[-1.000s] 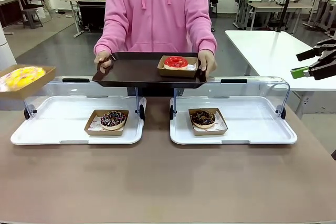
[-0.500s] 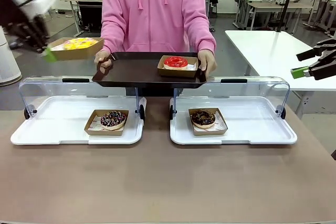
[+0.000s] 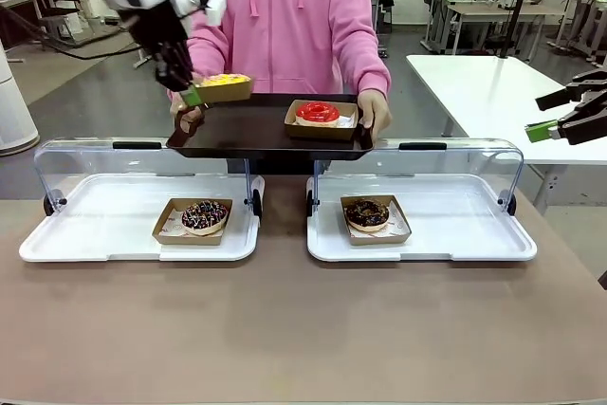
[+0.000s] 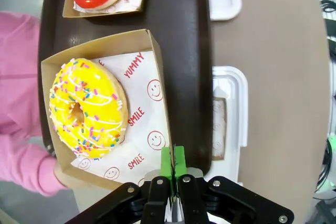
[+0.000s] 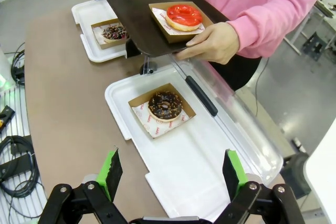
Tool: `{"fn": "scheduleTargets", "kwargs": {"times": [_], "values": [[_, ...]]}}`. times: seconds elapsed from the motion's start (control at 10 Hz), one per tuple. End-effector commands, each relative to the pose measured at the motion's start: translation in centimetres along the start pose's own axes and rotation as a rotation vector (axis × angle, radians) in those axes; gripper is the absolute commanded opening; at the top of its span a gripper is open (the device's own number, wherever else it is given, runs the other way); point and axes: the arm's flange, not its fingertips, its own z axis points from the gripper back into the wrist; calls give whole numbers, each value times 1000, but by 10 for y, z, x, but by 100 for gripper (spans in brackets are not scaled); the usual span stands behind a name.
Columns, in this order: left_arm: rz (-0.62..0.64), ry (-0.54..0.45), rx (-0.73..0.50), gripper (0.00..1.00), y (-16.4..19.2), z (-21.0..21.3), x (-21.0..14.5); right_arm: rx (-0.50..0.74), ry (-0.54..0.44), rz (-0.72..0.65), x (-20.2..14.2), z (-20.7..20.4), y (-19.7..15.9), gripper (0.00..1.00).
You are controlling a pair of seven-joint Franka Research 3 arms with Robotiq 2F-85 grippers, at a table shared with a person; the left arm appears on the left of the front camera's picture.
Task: Provide the desired donut to the person.
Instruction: Place the picked Paper togo box onto the Handle tray extended by the person.
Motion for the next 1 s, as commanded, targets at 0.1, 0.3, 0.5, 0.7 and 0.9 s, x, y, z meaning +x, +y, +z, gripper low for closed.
{"fn": "scheduleTargets", "kwargs": {"times": [0.1,0.3,0.5,0.7,0.9], "values": [[-39,98,61,2,22,-28,13,6,-3,-2,-1,-1,0,100],[-94,130,43,2,23,-47,7,6,-3,-2,-1,-1,0,100],[-112,110,-18,2,19,-62,3,6,-3,-2,-1,-1,0,100],[-98,98,-40,34,17,-62,6,6,-3,-2,-1,-1,0,100],[-67,108,-97,91,14,-56,13,6,-3,-2,-1,-1,0,100]]}}
